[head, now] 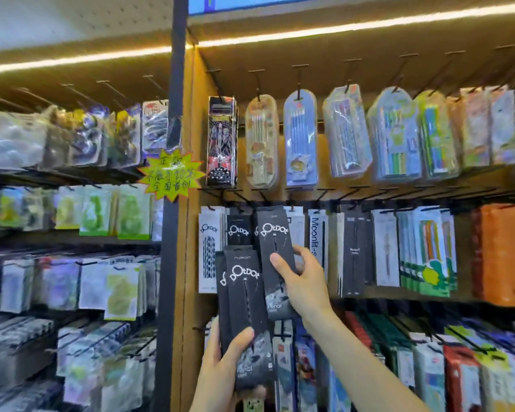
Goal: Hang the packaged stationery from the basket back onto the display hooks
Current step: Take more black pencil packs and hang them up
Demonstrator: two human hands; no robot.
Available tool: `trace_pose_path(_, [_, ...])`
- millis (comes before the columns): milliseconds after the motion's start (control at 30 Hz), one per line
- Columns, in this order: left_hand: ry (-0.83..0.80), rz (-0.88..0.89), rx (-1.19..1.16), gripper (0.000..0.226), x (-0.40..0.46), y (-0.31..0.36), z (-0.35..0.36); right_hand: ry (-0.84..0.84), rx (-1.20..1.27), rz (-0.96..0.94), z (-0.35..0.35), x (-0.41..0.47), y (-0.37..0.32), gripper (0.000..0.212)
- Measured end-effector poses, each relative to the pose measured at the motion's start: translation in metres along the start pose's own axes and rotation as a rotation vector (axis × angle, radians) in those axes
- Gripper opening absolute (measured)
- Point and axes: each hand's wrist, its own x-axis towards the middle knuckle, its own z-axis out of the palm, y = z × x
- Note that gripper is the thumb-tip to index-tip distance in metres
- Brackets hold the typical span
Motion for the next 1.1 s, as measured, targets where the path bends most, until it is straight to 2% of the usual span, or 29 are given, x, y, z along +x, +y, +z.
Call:
trace_pose_path(67, [-0.002,-0.004,0.011,0.064,0.01,0.001,-0.007,0.015,-0.004,0.01,0.013,0.023,0.004,0.043])
trace_pose_path(200, [-0.04,-0.041,-0.009,0.056,0.02,0.005,-0.018,0.023,-0.013,0.015,0.027,0.049,0.013,0.041])
trace_pose_path(300, [-0.057,-0.064,-0.017,0.069,0.027,0.006,-0.022,0.045,-0.047,0.04,0.031,0.058,0.023,0.041])
trace_pose_path(433, [-0.036,-0.048,-0.023,0.054,0.031,0.008,-0.026,0.075,-0.105,0.05,0.039,0.069,0.032,0.066])
trace_pose_path(733, [-0.037,-0.051,0.052,0.038,0.035,0.014,-0.03,0.154,-0.331,0.282,0.06,0.093,0.045,0.056])
trace_pose_path(867, [-0.051,-0.059,0.067,0.036,0.033,0.016,-0.032,0.189,-0.494,0.177,0.048,0.055,0.043,0.049])
trace_pose_path(933, [-0.061,-0.057,0.076,0.036,0.034,0.015,-0.032,0.153,-0.309,0.102,0.042,0.014,0.039,0.038])
trace_pose_path(1000, [-0.082,-0.057,0.099,0.036,0.034,0.014,-0.03,0.044,-0.085,0.109,0.042,-0.022,0.031,0.032])
trace_pose_path(1100, [-0.101,-0.056,0.134,0.04,0.035,0.012,-0.023,-0.014,0.003,0.127,0.042,-0.038,0.035,0.019])
